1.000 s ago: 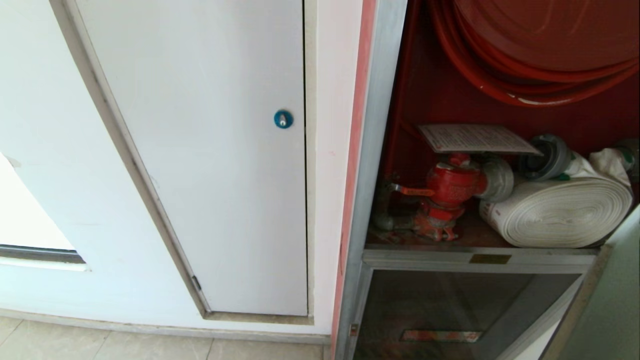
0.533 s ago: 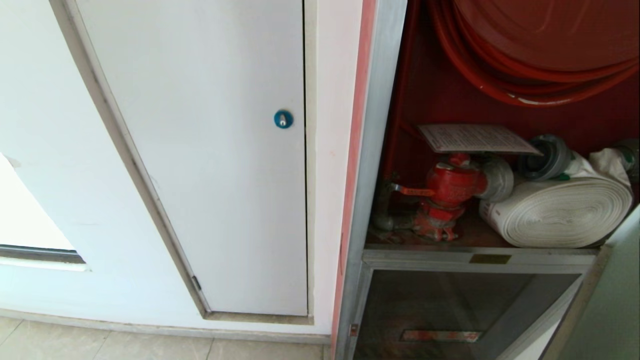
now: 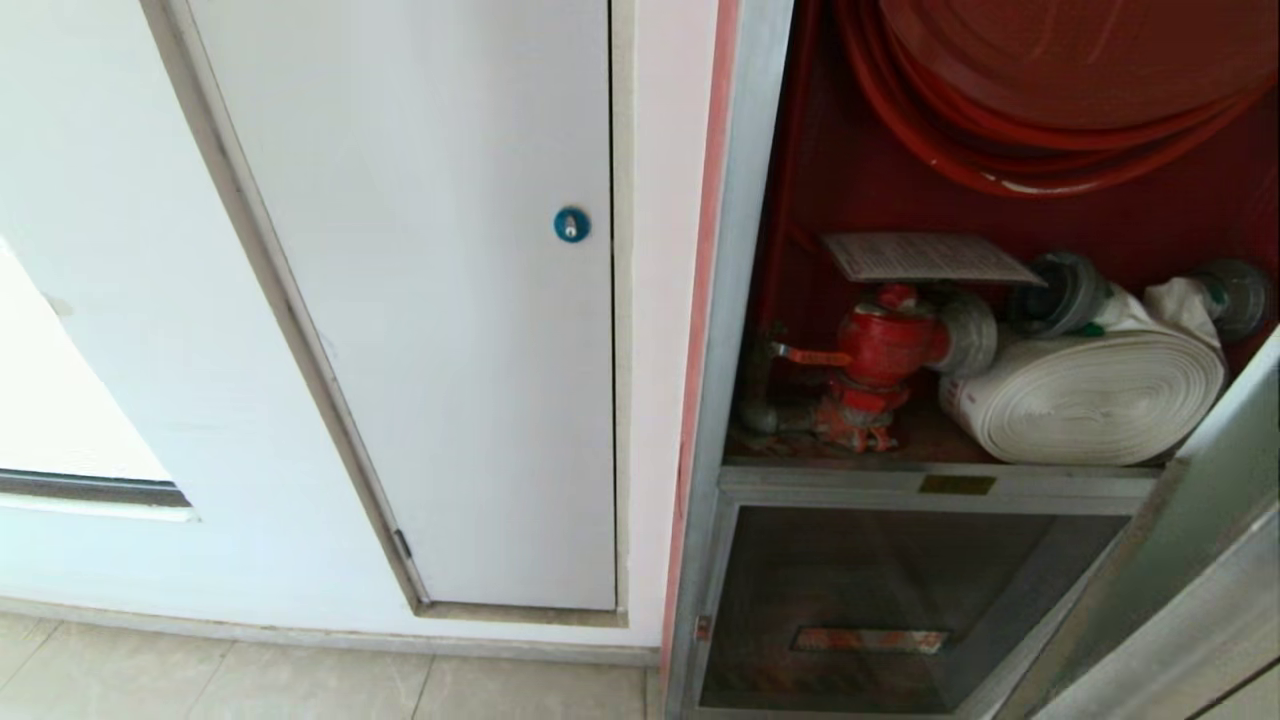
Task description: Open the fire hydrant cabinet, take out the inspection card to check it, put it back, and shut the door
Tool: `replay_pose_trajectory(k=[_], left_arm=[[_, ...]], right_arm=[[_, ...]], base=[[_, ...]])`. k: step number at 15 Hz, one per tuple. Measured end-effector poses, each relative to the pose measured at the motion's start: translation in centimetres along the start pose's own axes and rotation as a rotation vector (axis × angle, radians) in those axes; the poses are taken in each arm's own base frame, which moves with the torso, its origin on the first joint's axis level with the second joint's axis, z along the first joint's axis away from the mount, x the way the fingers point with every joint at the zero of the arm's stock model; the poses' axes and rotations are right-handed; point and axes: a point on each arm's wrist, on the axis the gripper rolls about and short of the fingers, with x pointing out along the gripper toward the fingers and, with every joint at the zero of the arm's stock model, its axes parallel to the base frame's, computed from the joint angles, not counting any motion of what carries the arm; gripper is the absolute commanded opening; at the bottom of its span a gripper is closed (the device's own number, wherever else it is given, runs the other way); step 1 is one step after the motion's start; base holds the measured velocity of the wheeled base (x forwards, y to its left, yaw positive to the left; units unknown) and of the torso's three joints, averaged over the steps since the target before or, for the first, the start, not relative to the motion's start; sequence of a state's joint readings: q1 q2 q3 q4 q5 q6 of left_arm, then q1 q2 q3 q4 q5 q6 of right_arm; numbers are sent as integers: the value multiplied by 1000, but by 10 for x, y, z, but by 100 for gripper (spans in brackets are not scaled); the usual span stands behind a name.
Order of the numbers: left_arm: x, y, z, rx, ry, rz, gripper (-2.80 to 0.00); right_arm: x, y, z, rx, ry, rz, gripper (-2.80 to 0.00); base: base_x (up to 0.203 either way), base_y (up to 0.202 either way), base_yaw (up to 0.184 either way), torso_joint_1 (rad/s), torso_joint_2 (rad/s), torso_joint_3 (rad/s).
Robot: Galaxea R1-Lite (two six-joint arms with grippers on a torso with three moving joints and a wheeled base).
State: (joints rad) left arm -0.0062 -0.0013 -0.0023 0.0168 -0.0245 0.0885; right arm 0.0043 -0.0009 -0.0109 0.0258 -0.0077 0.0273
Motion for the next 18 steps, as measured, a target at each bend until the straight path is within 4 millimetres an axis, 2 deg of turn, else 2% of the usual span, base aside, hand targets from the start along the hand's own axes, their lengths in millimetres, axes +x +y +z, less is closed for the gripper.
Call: replay_pose_trajectory(k=[12,18], left_arm=[[0,0,0,-5,0,1,-280],[0,0,0,-21,0,3,-280]], right_arm=[[0,0,0,0,0,0,-280],[0,0,0,0,0,0,-280]], base=[[-194,0,1,2,3,2],[-22,0,0,4,2,-2]])
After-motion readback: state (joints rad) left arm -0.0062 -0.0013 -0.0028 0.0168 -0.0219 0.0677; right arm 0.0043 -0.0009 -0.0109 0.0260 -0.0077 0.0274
